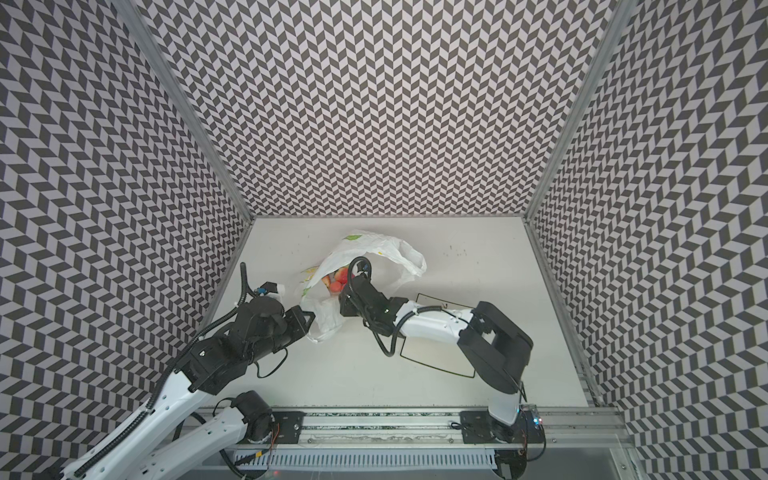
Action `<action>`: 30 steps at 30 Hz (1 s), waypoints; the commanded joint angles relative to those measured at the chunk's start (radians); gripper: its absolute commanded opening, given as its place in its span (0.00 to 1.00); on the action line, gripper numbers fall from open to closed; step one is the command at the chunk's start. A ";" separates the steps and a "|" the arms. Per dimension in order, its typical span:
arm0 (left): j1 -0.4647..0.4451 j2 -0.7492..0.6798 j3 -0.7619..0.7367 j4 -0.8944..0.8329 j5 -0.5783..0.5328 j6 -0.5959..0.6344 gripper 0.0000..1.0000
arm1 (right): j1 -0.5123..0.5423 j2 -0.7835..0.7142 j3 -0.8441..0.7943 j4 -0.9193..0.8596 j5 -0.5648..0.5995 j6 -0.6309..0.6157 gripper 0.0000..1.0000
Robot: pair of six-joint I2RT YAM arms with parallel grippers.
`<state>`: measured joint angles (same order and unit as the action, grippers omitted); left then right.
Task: Take the fake fruits out of the plastic bag
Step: 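Move the right gripper back into the bag opening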
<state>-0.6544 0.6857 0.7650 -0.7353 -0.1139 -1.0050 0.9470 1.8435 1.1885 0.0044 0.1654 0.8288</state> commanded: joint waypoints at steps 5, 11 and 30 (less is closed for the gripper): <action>-0.006 -0.038 0.009 -0.062 0.013 -0.018 0.00 | -0.078 0.155 0.144 0.053 -0.105 0.138 0.54; -0.005 -0.042 0.015 -0.120 0.033 -0.029 0.00 | -0.084 0.254 0.251 -0.006 -0.112 0.112 0.60; -0.006 -0.049 0.022 -0.158 0.031 -0.040 0.00 | -0.074 0.427 0.415 -0.130 -0.068 0.079 0.64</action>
<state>-0.6548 0.6468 0.7650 -0.8700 -0.0799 -1.0351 0.8635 2.2368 1.5734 -0.1097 0.0750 0.9051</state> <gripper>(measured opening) 0.047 0.642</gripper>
